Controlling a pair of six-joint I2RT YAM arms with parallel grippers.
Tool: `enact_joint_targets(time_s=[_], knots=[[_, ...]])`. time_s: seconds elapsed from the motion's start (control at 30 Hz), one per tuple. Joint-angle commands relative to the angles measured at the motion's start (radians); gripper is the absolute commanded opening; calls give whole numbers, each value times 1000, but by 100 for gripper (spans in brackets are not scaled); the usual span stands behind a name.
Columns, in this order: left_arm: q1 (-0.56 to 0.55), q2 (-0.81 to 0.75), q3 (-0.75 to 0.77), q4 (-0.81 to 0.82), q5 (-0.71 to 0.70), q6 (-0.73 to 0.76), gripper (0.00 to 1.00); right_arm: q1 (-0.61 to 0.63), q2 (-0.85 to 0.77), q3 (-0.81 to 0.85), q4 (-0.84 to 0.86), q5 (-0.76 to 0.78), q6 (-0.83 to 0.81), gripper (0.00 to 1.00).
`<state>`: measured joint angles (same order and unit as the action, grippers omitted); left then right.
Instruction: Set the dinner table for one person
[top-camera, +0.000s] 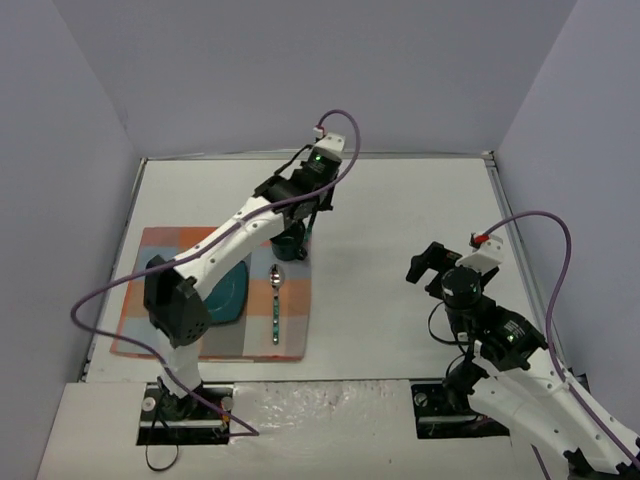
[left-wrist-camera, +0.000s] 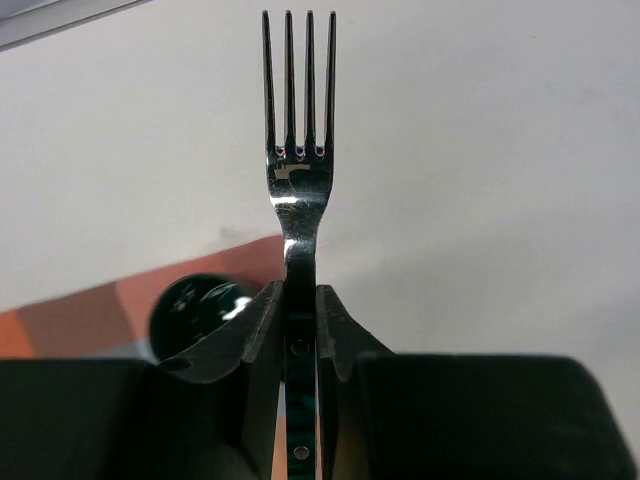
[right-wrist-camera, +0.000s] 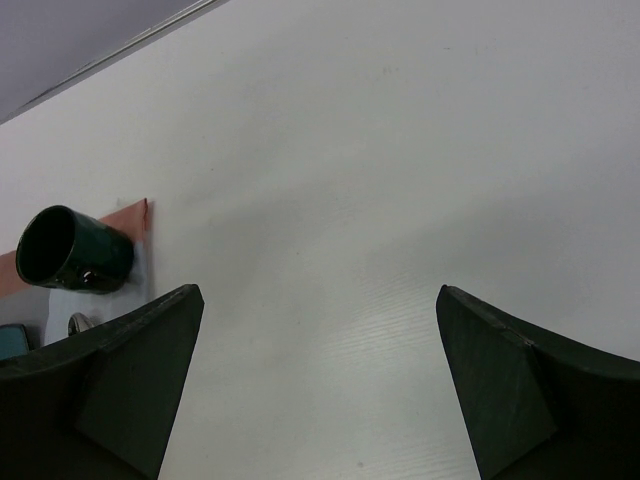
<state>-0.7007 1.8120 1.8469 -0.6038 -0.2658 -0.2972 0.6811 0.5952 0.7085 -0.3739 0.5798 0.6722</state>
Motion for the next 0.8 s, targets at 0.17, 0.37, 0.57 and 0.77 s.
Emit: enact_joint_targets(time_s=[0.17, 0.37, 0.57, 0.77], knots=[[359, -454, -500, 141, 128, 246, 0, -3, 43, 48, 133, -133, -115, 100], [607, -634, -713, 198, 251, 380, 0, -3, 87, 40, 200, -214, -137, 100], [826, -674, -903, 315, 257, 495, 0, -3, 109, 16, 250, -299, -146, 100], [950, -609, -1013, 460, 355, 529, 0, -3, 97, -12, 276, -338, -163, 100]])
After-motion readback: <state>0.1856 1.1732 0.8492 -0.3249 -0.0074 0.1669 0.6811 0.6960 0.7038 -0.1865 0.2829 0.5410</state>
